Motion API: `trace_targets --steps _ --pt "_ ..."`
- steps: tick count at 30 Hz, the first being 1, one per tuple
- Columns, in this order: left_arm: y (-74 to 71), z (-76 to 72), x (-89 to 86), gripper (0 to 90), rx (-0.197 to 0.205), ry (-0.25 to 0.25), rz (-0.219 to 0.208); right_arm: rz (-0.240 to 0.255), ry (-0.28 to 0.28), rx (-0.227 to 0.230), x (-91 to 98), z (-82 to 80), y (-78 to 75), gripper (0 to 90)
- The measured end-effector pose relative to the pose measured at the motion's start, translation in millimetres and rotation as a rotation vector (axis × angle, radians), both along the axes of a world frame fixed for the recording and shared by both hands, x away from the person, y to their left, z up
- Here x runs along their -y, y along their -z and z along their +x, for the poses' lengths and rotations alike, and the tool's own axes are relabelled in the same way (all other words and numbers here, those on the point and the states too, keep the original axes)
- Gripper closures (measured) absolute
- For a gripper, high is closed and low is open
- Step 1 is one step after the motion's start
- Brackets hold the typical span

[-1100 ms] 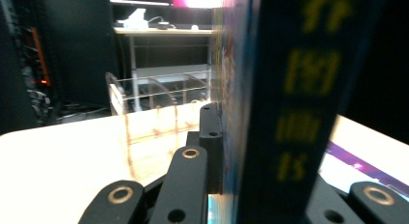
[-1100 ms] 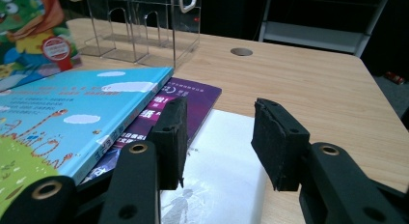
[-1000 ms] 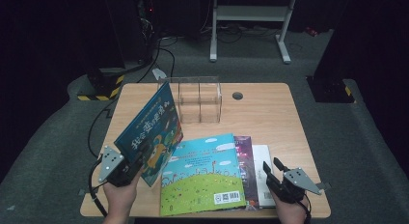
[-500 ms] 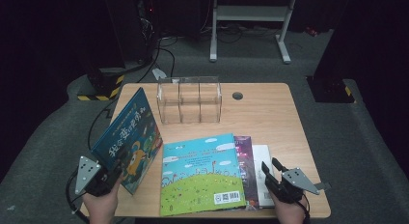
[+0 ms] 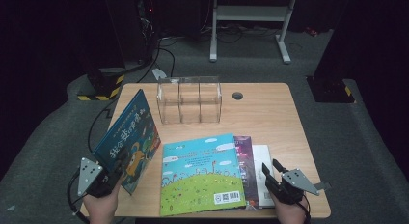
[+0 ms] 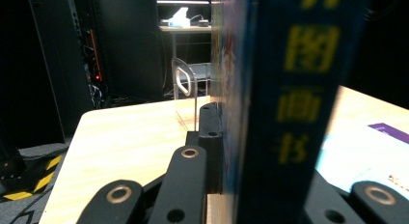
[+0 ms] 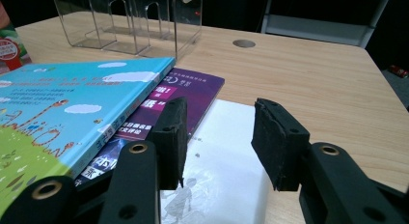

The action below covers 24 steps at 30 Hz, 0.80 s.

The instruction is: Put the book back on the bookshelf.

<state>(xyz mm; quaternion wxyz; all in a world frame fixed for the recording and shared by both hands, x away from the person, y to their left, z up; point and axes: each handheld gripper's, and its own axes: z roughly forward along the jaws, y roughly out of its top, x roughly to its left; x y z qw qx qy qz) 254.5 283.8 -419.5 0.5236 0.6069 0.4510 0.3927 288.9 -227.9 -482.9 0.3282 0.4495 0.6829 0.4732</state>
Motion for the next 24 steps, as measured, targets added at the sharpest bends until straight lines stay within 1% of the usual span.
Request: trace_targets --steps 2,4,5,7,8,10,12,14,16,18,20,24 --pt "-1.1 0.2 1.3 81.7 -0.004 -0.009 0.004 0.001 0.001 -0.004 -0.3 -0.8 0.3 56.0" --pt "-2.5 -0.1 1.5 80.4 0.006 -0.013 -0.003 0.004 0.001 -0.003 -0.3 -1.0 0.6 56.0" --pt "-4.0 0.0 1.6 79.8 0.006 -0.011 -0.005 0.005 0.001 -0.004 -0.2 -1.2 0.6 55.9" --pt "-7.7 -0.6 2.0 78.3 0.012 -0.007 0.009 0.001 0.002 -0.008 0.0 -1.6 1.0 55.8" --pt "-9.5 -0.9 2.1 77.6 0.014 0.000 0.006 0.003 0.002 -0.008 0.0 -1.5 1.4 55.8" --pt "-13.1 -0.4 1.0 73.8 0.004 0.015 -0.001 0.008 0.000 -0.008 0.1 -1.4 2.1 55.7" --pt "-14.9 -1.6 1.8 72.3 0.021 -0.001 0.006 0.012 0.002 -0.013 0.4 -1.6 2.4 55.6" --pt "-16.2 -1.4 3.0 71.2 0.017 -0.005 0.018 0.015 0.006 -0.014 0.9 -1.9 2.2 55.3" --pt "-17.0 -1.5 4.4 69.6 0.025 -0.015 0.024 0.017 0.006 -0.012 1.6 -2.1 2.1 55.0" --pt "-18.1 -0.8 5.7 68.5 0.025 -0.027 0.026 0.022 0.009 -0.020 2.6 -2.5 1.9 54.5" --pt "-19.9 0.9 7.6 68.2 0.025 -0.034 0.038 0.025 0.014 -0.023 4.0 -1.8 2.9 53.9" --pt "-24.0 3.6 7.2 67.0 0.031 -0.030 0.028 0.030 0.026 -0.049 6.0 -0.5 6.5 52.3"
